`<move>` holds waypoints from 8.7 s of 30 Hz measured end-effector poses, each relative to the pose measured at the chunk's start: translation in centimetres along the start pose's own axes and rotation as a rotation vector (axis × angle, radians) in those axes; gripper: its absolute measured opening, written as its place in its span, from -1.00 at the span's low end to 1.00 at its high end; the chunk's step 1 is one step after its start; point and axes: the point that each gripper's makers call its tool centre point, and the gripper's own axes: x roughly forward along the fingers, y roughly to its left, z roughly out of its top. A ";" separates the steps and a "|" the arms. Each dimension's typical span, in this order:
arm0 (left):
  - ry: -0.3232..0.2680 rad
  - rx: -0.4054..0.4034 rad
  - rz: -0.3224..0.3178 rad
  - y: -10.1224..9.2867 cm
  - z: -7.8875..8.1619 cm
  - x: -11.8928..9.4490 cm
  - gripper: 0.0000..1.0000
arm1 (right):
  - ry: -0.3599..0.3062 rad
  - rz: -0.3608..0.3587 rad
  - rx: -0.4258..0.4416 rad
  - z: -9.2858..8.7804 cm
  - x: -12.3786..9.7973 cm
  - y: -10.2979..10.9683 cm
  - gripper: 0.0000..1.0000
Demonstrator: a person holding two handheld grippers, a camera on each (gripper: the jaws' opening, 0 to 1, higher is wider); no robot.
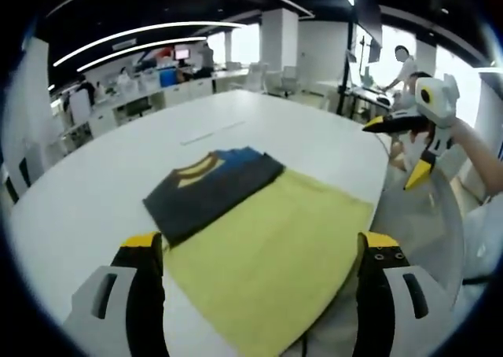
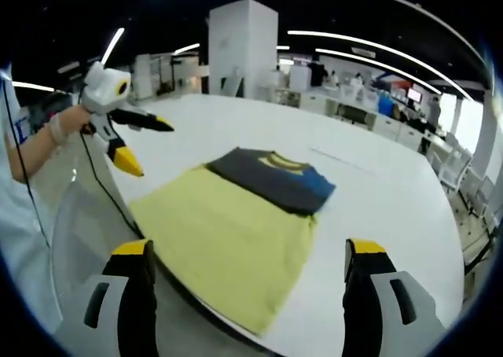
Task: Fold the garment on the visible template until the final outline fits inside the template.
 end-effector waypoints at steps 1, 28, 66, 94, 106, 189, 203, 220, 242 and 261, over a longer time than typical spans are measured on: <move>0.001 0.002 0.001 0.0 0.0 0.0 0.99 | 0.001 0.001 0.000 0.0 0.0 0.0 0.99; 0.006 -0.048 0.020 1.0 -1.7 -0.9 0.99 | 0.028 0.005 -0.003 -0.5 0.5 -0.1 0.99; 0.136 -0.213 0.059 2.6 -9.3 -1.2 0.94 | 0.132 0.017 0.100 -5.6 2.5 -1.2 0.99; 0.241 -0.265 0.051 1.6 -13.3 -1.5 0.89 | 0.228 0.040 0.124 -9.0 3.0 -0.7 0.94; 0.274 -0.297 0.043 1.2 -14.7 -1.6 0.70 | 0.264 0.048 0.134 -10.1 3.1 -0.6 0.92; 0.417 -0.429 0.057 0.3 -18.4 -3.0 -0.61 | 0.555 0.085 0.256 -15.7 2.7 0.2 -0.22; 0.384 -0.496 0.041 0.4 -18.2 -2.9 -0.57 | 0.534 0.034 0.325 -15.6 3.0 -0.6 -0.32; 0.439 -0.426 0.054 0.6 -18.3 -2.7 -0.68 | 0.548 -0.008 0.199 -15.8 3.4 -0.9 -0.53; 0.491 -0.338 0.072 1.2 -18.8 -2.5 -0.92 | 0.546 0.009 0.201 -15.8 3.6 -0.4 -0.86; 0.484 -0.345 0.066 0.9 -18.7 -2.4 -1.00 | 0.538 0.028 0.188 -15.7 3.6 -0.2 -0.92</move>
